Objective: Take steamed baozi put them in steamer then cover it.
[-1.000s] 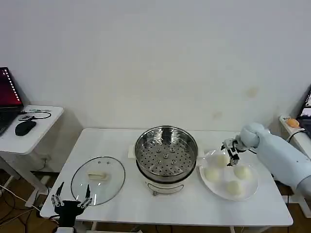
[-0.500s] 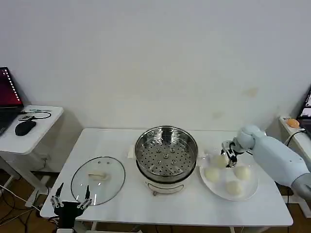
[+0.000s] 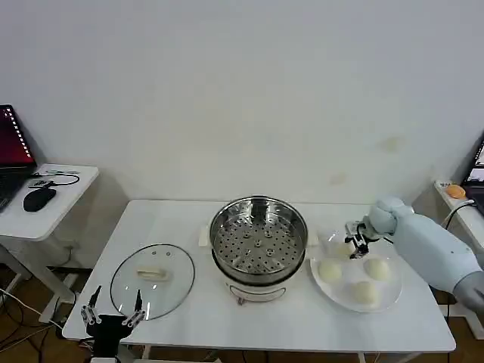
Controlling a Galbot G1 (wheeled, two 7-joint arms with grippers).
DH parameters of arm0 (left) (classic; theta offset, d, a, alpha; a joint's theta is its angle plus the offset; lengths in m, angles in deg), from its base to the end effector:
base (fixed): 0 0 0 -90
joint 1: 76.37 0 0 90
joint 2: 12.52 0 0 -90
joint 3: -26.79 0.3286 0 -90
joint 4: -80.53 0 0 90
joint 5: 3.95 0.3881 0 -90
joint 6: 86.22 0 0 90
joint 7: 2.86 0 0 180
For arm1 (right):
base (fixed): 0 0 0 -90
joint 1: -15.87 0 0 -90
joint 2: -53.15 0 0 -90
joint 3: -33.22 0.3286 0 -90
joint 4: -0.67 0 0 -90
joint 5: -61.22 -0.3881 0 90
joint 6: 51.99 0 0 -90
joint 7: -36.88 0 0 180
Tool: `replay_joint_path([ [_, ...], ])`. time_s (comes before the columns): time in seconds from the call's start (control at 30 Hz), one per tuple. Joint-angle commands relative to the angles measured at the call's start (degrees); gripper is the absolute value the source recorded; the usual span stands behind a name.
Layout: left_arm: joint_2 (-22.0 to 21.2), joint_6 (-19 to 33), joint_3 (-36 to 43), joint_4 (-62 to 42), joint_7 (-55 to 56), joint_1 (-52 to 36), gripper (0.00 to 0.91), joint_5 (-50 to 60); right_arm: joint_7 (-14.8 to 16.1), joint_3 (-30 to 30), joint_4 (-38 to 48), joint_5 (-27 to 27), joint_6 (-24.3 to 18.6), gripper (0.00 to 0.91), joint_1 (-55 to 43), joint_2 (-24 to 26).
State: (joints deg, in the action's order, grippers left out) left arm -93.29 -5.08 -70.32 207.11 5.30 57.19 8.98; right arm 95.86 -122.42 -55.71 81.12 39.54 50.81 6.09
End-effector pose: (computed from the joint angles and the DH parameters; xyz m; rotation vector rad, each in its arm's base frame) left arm 0.1622 0.0537 -0.2782 0.2190 -2.8305 -0.6488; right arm 0.5669 -0.1547 -0.2335 1.1920 -1.3658 1.5290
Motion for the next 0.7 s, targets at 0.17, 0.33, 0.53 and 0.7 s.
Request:
replay_joint_path([
  [0.17, 0.34, 0.01, 0.19, 0.38, -0.01, 0.32, 0.907, -0.06, 0.19, -3.84, -9.36, -5.12, -0.46, 0.534, -9.82, 7.15],
  [0.33, 0.53, -0.04, 0.5, 0.61, -0.02, 0.39, 0.907, -0.01, 0.29, -8.46, -8.91, -10.14, -0.78, 0.534, -20.62, 7.51],
  [0.53, 0.54, -0.15, 0.61, 0.87, -0.09, 0.76, 0.907, -0.14, 0.35, -13.81, -9.81, -16.37, -0.99, 0.534, -30.64, 4.19],
  [0.7, 0.24, -0.13, 0.47, 1.02, -0.09, 1.09, 0.907, -0.09, -0.37, -18.99, -12.83, -20.81, -1.36, 0.534, -35.74, 0.11],
])
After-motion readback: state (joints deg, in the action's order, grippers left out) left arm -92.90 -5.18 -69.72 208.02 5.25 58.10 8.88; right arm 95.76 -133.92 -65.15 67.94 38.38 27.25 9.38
